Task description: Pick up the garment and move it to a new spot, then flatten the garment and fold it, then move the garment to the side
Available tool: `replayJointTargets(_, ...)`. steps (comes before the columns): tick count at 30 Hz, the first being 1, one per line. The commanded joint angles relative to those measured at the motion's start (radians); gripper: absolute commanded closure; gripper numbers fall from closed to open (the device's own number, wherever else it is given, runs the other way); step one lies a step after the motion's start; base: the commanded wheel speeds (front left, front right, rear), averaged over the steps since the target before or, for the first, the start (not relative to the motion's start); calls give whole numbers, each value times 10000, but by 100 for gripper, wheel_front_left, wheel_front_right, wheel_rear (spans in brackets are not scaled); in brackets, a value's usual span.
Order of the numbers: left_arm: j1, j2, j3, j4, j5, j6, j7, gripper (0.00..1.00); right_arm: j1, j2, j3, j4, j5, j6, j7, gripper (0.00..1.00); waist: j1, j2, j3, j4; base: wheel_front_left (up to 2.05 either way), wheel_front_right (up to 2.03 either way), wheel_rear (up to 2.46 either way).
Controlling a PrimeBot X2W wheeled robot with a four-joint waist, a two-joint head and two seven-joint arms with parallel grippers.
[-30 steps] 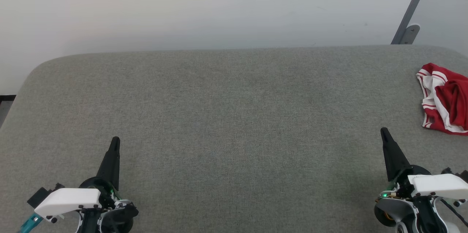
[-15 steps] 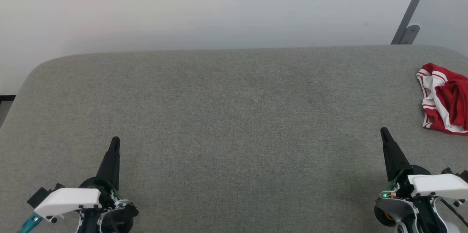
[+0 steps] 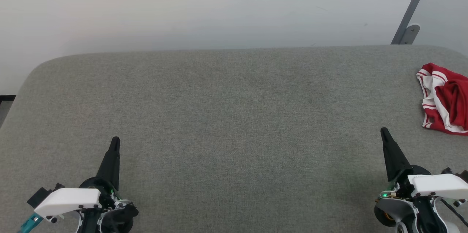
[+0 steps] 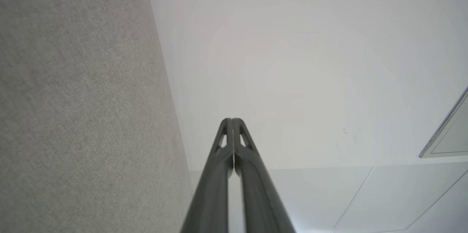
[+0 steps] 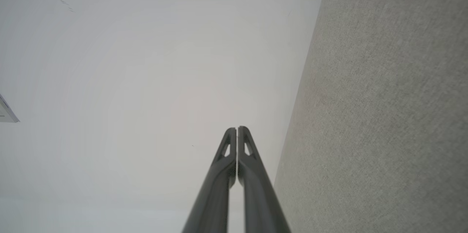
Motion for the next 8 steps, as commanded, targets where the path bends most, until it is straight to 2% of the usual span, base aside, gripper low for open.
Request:
replayJointTargets(1,-126,17,15,-7,-27,-57,16,100,-33,15,-10,-22,40,0,27,100,0,-1,0,0,0,0,0)
replayJointTargets(8,-126,17,13,-7,-28,-57,15,100,-33,15,-8,-22,40,0,27,100,0,-1,0,0,0,0,0)
